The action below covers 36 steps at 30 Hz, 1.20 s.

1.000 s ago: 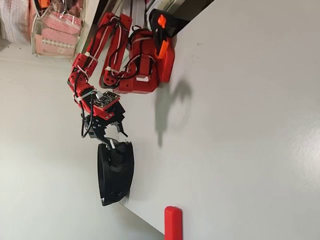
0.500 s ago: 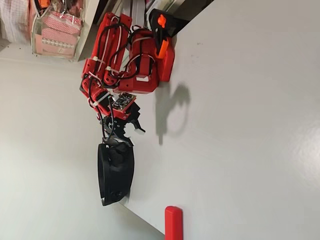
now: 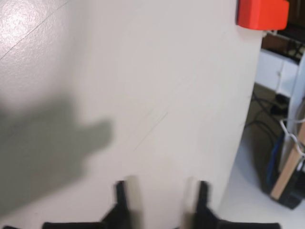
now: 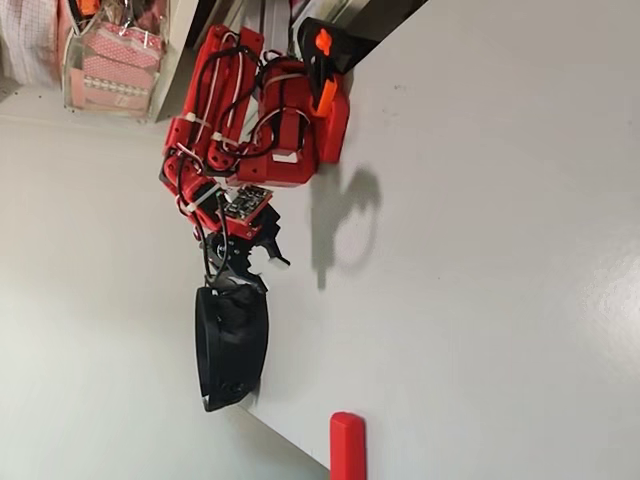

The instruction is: Place Meta Rayban sunglasses on black head mold for quality assessment

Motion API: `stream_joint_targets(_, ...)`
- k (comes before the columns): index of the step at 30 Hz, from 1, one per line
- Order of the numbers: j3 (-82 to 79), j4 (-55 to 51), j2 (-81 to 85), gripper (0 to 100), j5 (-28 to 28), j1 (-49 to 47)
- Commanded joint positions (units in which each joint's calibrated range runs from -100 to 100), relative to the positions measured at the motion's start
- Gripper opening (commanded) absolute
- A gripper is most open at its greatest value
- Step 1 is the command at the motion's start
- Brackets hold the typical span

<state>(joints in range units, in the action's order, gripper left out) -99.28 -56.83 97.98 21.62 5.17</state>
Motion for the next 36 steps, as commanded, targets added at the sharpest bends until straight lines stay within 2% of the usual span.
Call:
stream_joint_targets(1, -0.27, 0.45, 0.75, 5, -0.36, -0.37)
stream_joint_targets(4, -0.27, 0.45, 0.75, 1, -0.29, -0.9)
stream_joint_targets(36, -0.27, 0.45, 0.75, 1, 0.09, -0.54)
